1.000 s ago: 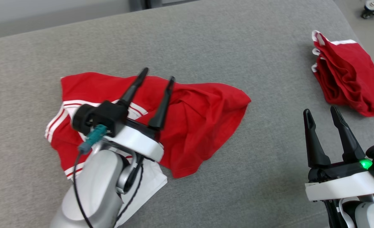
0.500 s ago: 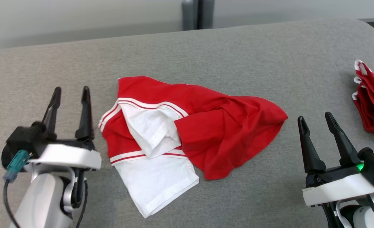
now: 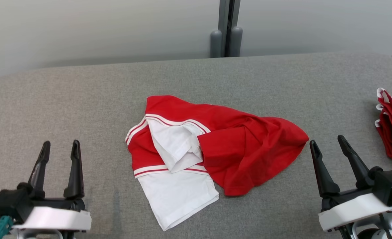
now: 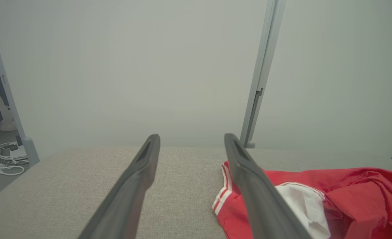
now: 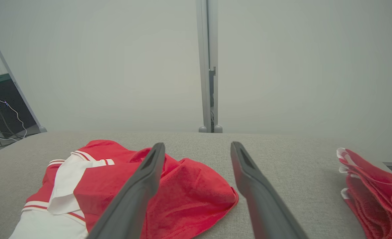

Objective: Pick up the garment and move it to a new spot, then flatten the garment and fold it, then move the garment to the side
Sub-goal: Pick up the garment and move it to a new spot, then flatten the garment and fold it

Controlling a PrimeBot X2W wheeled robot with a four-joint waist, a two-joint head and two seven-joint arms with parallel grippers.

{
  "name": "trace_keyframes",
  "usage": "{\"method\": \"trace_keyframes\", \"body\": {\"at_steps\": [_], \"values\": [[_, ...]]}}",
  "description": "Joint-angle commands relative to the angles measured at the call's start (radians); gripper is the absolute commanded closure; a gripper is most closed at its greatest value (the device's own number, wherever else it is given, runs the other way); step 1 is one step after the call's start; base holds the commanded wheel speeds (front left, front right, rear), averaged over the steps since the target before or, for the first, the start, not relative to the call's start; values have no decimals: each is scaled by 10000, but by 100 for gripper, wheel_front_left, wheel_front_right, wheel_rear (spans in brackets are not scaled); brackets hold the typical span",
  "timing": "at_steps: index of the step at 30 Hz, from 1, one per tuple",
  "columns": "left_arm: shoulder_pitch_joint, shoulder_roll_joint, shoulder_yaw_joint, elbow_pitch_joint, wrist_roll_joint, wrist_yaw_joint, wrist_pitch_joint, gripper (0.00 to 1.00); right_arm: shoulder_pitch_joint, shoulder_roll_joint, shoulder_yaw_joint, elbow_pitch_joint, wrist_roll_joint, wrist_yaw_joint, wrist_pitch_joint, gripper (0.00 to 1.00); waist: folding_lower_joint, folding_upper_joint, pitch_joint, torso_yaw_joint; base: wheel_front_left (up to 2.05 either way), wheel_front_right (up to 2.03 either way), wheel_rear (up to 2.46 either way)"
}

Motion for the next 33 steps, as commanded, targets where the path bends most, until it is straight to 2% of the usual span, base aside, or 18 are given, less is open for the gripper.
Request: {"method": "trace_keyframes", "body": {"at_steps": [1,10,15,22,33], "values": [[191,46,44,-158,46,83,-38,0,108,-89,-23,-12,62,3,38,0,0,0,-149,21,0,0,0],[967,-70,-364,-625,189,81,27,0,551,-129,-197,-137,108,3,254,0,0,0,-784,45,0,0,0],[1246,-83,-558,-673,316,235,188,0,825,-177,-253,-224,99,3,395,0,0,0,-1114,7,0,0,0],[1535,-34,-649,-880,383,455,417,0,1056,-152,-332,-373,145,3,497,0,0,0,-1277,-25,0,0,0],[1631,41,-650,-912,292,572,571,0,1204,-51,-412,-443,176,3,568,0,0,0,-1320,2,0,0,0]]}}
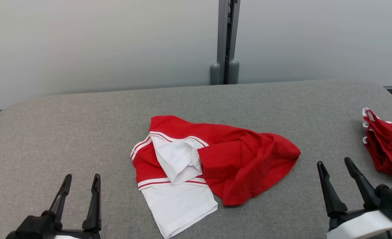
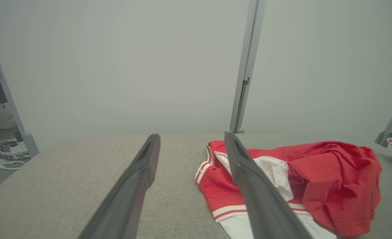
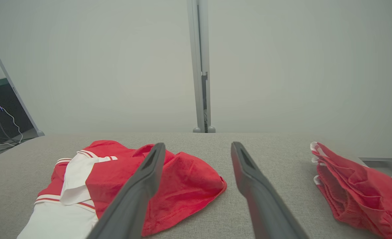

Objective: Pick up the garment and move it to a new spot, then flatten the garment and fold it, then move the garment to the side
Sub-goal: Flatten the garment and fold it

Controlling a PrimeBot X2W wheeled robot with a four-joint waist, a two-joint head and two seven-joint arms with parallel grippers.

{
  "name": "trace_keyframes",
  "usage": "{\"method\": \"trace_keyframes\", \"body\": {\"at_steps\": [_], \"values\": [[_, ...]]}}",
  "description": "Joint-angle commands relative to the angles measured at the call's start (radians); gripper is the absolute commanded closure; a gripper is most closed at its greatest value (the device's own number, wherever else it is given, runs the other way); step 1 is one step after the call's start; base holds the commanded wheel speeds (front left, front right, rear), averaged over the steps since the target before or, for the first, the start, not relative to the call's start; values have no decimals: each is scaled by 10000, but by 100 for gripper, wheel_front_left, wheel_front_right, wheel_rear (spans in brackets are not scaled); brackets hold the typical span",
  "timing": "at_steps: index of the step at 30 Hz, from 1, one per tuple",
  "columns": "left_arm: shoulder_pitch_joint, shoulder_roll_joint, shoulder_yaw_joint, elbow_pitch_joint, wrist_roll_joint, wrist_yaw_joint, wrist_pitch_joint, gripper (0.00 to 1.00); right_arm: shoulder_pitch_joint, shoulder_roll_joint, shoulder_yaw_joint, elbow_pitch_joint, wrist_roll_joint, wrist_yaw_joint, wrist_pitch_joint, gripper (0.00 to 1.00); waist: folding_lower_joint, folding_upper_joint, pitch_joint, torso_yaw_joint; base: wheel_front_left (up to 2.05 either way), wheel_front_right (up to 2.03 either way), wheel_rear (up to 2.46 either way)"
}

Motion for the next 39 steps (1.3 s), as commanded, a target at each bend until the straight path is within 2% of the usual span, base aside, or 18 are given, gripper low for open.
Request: {"method": "trace_keyframes", "body": {"at_steps": [1,25,31,39], "values": [[-43,89,30,-9,-68,52,12,0,41,-28,-16,-41,47,3,33,0,0,0,24,9,0,0,0],[-347,179,-166,73,3,86,-33,0,-130,-16,151,92,109,3,158,0,0,0,124,263,0,0,0],[-568,158,-229,28,24,73,-56,0,-438,-161,759,412,183,3,239,0,0,0,404,543,0,0,0],[-1132,32,-463,103,66,-111,-180,0,-1248,-359,2298,1453,466,3,497,0,0,0,1233,1052,0,0,0]]}}
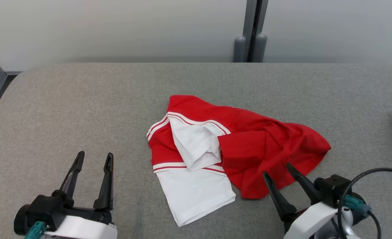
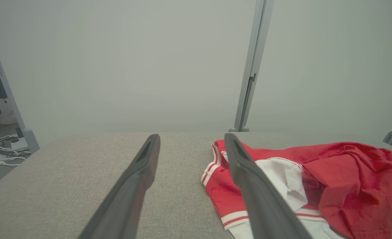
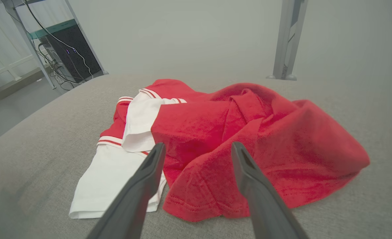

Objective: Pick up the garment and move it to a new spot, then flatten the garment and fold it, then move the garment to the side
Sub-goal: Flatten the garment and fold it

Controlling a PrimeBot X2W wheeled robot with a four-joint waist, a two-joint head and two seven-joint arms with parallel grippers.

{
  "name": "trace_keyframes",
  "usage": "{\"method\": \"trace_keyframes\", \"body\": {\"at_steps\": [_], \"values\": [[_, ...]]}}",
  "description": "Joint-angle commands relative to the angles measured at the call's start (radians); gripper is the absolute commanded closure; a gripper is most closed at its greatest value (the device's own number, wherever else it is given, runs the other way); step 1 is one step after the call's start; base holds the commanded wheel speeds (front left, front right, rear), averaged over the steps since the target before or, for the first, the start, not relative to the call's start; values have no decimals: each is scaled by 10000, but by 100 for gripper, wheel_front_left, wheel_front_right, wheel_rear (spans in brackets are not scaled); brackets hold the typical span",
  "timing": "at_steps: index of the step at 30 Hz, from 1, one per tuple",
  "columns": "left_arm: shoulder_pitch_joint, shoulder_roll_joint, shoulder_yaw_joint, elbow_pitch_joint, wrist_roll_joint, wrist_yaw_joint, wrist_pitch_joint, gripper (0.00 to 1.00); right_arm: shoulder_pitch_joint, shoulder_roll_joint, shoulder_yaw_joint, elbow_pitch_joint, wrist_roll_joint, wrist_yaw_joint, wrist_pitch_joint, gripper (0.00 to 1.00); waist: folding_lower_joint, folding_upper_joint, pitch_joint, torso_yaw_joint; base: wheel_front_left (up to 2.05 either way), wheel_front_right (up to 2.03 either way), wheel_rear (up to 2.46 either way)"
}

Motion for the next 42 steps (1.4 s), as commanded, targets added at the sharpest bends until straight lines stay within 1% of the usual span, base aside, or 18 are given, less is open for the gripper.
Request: {"method": "trace_keyframes", "body": {"at_steps": [1,2,5,6,7,9,14,15,16,17,18,20,23,27,31,34,38,42], "values": [[-221,31,-16,29,29,-64,-66,0,-150,-49,82,170,186,3,23,0,0,0,368,309,0,0,0],[-405,-42,-28,143,-10,-85,-112,0,-422,-95,293,757,220,3,130,0,0,0,564,445,0,0,0],[-557,-104,-27,241,-38,-176,-170,0,-736,-37,427,1242,358,4,46,0,0,0,755,572,0,0,0],[-728,-137,-22,361,-57,-238,-233,0,-978,-43,500,1893,276,3,184,0,0,0,891,665,0,0,0],[-728,-137,-22,361,-57,-238,-233,0,-978,-43,500,1893,276,3,184,0,0,0,891,665,0,0,0],[-891,-195,-43,541,-18,-302,-298,0,-1317,61,483,2855,254,3,385,0,0,0,1025,758,0,0,0],[-1063,-241,-21,747,32,-352,-388,0,-1680,229,449,4047,384,3,548,0,0,0,1128,807,0,0,0],[-1099,-256,-14,772,44,-352,-408,0,-1749,252,457,4249,386,3,505,24,0,0,1149,808,0,0,0],[-1119,-268,-7,792,58,-358,-411,0,-1804,276,472,4426,474,1,523,61,0,0,1172,805,0,0,0],[-1118,-283,5,812,73,-366,-410,0,-1872,299,520,4589,488,3,507,76,0,0,1186,796,0,0,0],[-1105,-295,14,827,87,-380,-424,0,-1936,316,554,4697,494,3,431,100,0,0,1199,789,0,0,0],[-1137,-316,32,867,102,-410,-428,0,-2018,342,556,4909,610,1,328,100,0,0,1213,776,0,0,0],[-1163,-347,68,886,120,-424,-450,0,-2108,297,480,4822,695,1,36,100,0,0,1197,731,0,0,0],[-1066,-350,152,888,178,-389,-472,0,-1916,-59,175,4110,641,1,-298,100,0,0,1105,573,0,0,0],[-930,-288,277,808,226,-353,-473,0,-1554,-418,-668,2807,274,3,-352,100,0,0,1057,315,0,0,0],[-870,-240,321,728,228,-360,-477,0,-1246,-579,-1390,1573,-67,3,-126,100,0,0,1095,99,0,0,0],[-910,-194,382,647,286,-343,-475,0,-897,-543,-2118,22,-503,3,335,100,0,0,1160,-124,0,0,0],[-1005,-179,394,587,270,-374,-477,0,-498,-363,-2856,-827,-747,3,672,100,0,0,1250,-223,0,0,0]]}}
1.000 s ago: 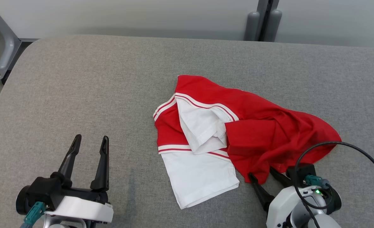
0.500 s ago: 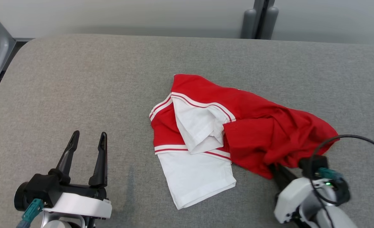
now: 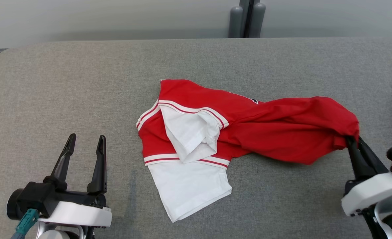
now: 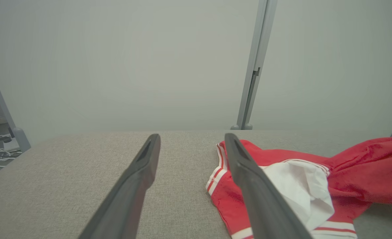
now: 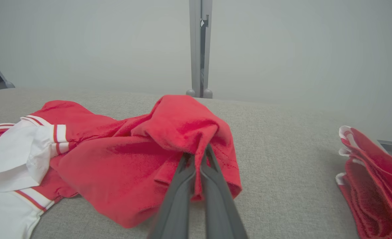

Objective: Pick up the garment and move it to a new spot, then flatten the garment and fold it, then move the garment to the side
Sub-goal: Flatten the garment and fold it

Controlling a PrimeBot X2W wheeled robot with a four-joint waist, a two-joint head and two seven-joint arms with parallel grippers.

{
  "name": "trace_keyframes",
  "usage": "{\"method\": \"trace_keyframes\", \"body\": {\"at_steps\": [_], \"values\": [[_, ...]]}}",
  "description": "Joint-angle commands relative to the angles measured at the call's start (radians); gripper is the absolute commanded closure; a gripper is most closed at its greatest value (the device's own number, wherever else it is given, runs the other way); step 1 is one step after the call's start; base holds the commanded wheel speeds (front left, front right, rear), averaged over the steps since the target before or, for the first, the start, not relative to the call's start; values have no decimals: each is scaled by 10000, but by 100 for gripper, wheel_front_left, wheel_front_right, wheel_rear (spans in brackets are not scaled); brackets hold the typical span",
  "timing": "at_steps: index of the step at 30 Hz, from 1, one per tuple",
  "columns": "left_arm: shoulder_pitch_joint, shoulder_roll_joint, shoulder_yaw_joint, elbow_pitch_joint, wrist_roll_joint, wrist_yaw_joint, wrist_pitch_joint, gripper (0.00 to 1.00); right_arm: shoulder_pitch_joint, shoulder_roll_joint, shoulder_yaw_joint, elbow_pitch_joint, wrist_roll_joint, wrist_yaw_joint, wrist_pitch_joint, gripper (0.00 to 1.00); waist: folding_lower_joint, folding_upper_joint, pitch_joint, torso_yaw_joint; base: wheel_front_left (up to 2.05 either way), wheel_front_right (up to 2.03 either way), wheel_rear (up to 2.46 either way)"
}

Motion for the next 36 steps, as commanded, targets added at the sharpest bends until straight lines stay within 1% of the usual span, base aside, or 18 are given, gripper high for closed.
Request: {"method": "trace_keyframes", "body": {"at_steps": [1,5,9,10,11,12,13,17,19,23,28,30,36], "values": [[-42,86,35,-32,20,-23,-40,0,98,2,-64,-58,-51,3,30,100,0,0,25,-19,0,0,0],[-127,109,57,-50,37,-41,-41,0,506,322,-585,106,-113,3,112,100,0,0,108,-54,0,0,0],[-194,103,31,-60,60,-54,-42,0,625,565,-655,1079,193,3,-178,100,0,0,177,-47,0,0,0],[-224,107,25,-52,60,-66,-42,0,655,589,-629,1398,189,3,-244,89,0,0,189,-46,0,0,0],[-253,110,18,-48,66,-75,-42,0,619,618,-600,1610,262,3,-389,57,0,0,200,-39,0,0,0],[-276,111,20,-47,70,-68,-43,0,548,653,-570,1823,371,3,-532,5,0,0,209,-38,0,0,0],[-292,118,28,-50,77,-47,-43,0,510,685,-519,2017,378,3,-656,0,0,0,214,-41,0,0,0],[-253,143,56,-48,77,-12,-44,0,367,788,-490,2201,649,3,-1492,0,0,0,149,-67,0,0,0],[-209,156,56,-22,69,-9,-44,0,318,810,-423,2029,712,3,-1879,0,0,0,67,-64,0,0,0],[-102,210,89,-32,48,14,-44,0,260,830,-257,1371,574,3,-2214,0,0,0,-94,-107,0,0,0],[69,226,27,-33,56,68,-42,0,330,848,-32,494,219,3,-2038,0,0,0,-366,-126,0,0,0],[166,247,19,-41,42,95,-34,0,499,846,99,-39,55,3,-1836,0,0,0,-530,-157,0,0,0],[432,281,-11,-110,33,205,31,0,951,859,304,-768,-48,3,-1415,0,0,0,-849,-259,0,0,0]]}}
